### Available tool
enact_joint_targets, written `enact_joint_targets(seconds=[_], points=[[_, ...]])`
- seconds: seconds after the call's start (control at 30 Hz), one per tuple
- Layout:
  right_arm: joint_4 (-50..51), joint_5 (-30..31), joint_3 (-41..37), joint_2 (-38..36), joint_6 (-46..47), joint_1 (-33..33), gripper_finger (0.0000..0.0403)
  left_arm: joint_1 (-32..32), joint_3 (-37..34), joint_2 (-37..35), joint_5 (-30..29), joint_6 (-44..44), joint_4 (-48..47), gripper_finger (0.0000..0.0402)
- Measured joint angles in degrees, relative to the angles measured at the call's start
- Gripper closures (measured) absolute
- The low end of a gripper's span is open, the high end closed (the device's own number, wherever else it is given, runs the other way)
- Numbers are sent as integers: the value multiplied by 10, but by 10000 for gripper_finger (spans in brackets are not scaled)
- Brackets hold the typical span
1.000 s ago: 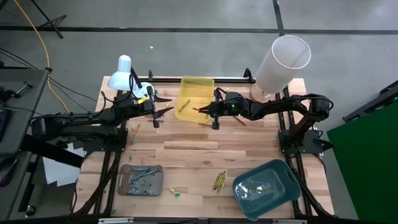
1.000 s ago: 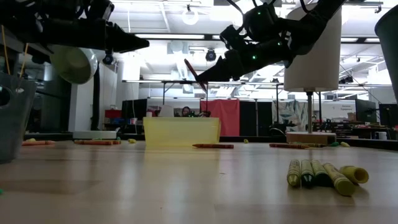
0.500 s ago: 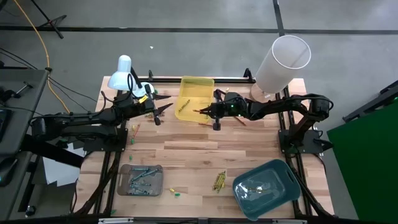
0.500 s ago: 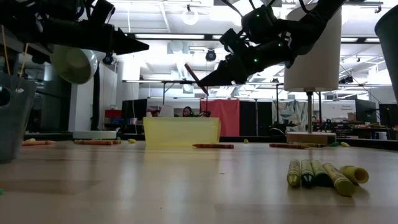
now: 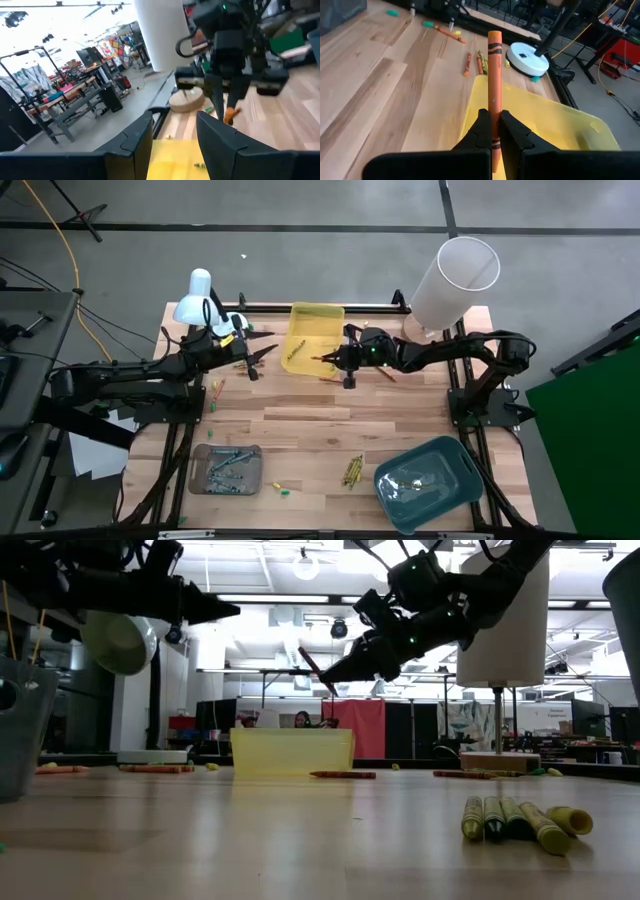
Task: Sort crayons
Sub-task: Put the orange crayon into the pine green bin
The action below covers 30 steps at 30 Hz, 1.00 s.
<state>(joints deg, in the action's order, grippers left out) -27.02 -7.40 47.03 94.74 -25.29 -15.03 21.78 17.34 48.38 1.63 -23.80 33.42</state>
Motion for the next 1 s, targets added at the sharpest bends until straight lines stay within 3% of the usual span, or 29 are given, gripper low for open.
enact_joint_targets(seconds=[0.13, 0.27, 0.47, 0.67, 0.83, 1.0], points=[[37, 1, 23, -7, 51, 30, 402, 0, 0, 0, 0, 28, 2, 261], [227, 8, 82, -36, 102, 101, 402, -2, 0, 0, 19, 103, -16, 261], [491, 79, 186, -45, 248, 264, 402, -2, 0, 0, 40, 236, -42, 261], [641, 160, 263, -45, 461, 444, 402, -41, 0, 0, 35, 366, -79, 261], [699, 237, 285, -45, 666, 576, 402, -124, 0, 0, -27, 387, -73, 261], [703, 274, 258, -45, 865, 682, 402, -210, 0, 0, -119, 387, -54, 261]])
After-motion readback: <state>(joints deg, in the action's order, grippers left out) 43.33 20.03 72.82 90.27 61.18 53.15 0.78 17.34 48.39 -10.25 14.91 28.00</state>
